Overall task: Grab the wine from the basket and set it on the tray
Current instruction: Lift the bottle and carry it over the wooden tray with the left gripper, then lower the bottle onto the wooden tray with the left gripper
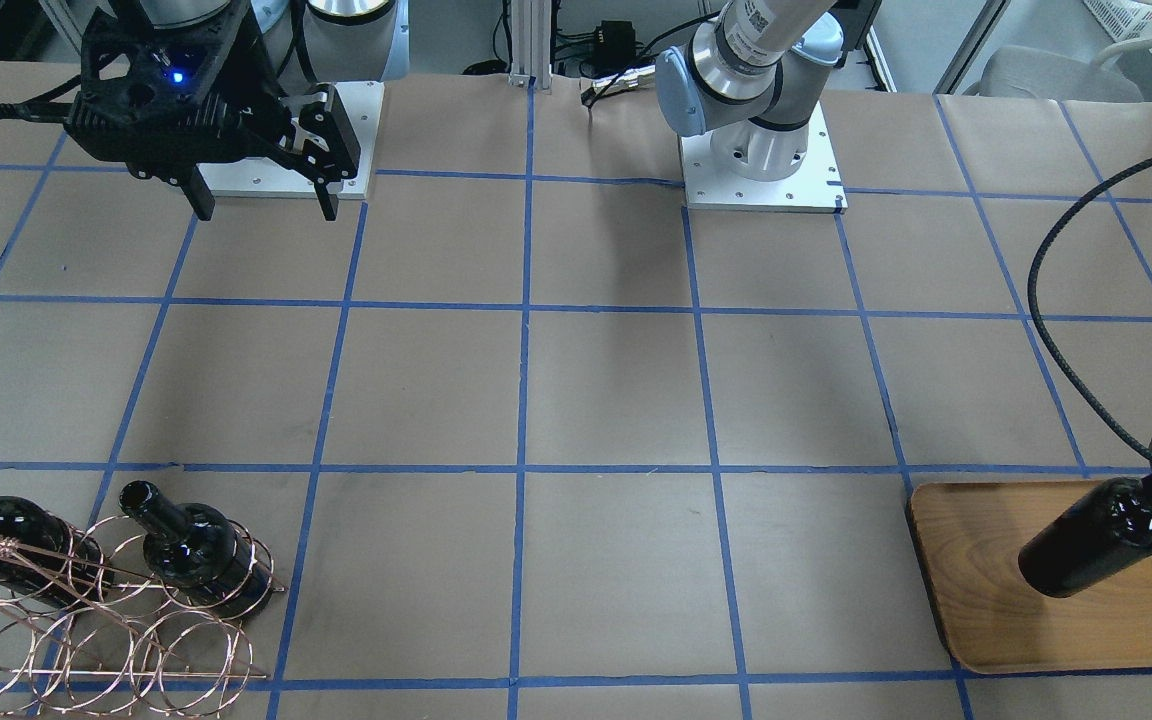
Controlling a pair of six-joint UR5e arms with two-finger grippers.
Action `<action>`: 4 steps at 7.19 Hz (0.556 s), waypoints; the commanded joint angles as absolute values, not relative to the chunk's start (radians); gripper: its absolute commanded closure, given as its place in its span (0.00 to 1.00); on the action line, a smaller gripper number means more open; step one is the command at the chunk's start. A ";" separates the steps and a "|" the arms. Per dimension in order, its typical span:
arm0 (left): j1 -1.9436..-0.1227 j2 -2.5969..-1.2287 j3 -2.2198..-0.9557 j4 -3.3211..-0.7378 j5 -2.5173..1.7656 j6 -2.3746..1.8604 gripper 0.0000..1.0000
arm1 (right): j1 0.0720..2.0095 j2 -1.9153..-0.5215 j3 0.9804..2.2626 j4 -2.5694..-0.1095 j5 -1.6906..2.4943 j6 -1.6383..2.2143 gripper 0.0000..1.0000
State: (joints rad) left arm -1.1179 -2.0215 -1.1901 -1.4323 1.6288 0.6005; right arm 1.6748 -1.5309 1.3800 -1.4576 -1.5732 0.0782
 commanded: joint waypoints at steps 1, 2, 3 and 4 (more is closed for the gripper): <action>-1.103 -2.060 -1.184 -1.404 1.626 0.609 1.00 | 1.675 -1.534 1.387 -1.465 -1.572 0.078 0.00; -1.101 -2.063 -1.184 -1.404 1.631 0.611 1.00 | 1.675 -1.534 1.388 -1.465 -1.572 0.078 0.00; -1.101 -2.065 -1.190 -1.405 1.634 0.609 1.00 | 1.675 -1.534 1.388 -1.466 -1.572 0.078 0.00; -1.100 -2.066 -1.195 -1.405 1.637 0.609 1.00 | 1.675 -1.534 1.388 -1.466 -1.572 0.078 0.00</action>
